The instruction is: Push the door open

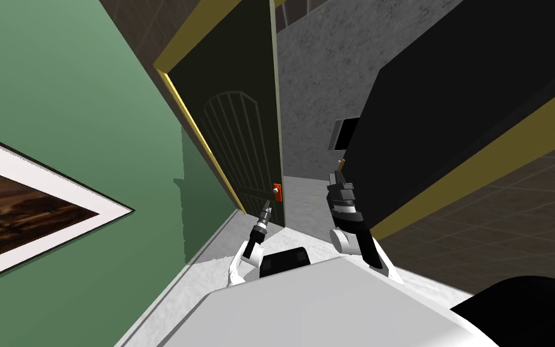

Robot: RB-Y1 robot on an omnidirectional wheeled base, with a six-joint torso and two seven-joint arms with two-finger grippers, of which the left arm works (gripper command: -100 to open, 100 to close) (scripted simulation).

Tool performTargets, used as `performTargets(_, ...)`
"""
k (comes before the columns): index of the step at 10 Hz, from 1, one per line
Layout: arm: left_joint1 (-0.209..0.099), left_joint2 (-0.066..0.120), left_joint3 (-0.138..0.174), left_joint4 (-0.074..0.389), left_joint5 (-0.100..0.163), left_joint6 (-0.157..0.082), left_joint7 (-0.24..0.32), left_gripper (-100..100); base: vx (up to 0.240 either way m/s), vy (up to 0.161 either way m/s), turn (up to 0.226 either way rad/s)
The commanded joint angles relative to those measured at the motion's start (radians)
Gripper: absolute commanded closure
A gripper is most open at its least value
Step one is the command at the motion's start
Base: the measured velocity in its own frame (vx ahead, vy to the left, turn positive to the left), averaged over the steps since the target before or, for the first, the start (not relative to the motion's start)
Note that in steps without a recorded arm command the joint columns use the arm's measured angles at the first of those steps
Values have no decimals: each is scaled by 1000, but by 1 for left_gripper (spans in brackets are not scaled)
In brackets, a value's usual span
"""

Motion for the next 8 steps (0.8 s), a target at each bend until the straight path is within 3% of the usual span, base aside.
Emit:
performTargets(1, -17, 3, -19, 29, 0, 9, 7, -100, 140, 96, -140)
performTargets(2, -28, 5, -30, 48, 0, 12, 11, -100, 145, 94, -152)
performTargets(3, -21, 5, -23, 33, 0, 11, 9, -100, 63, 45, -30)
performTargets(4, -29, -1, -19, 48, 1, 10, 8, -100, 115, -7, -33)
performTargets(8, -49, -16, -4, 82, 2, 1, 5, -100, 161, -82, -33)
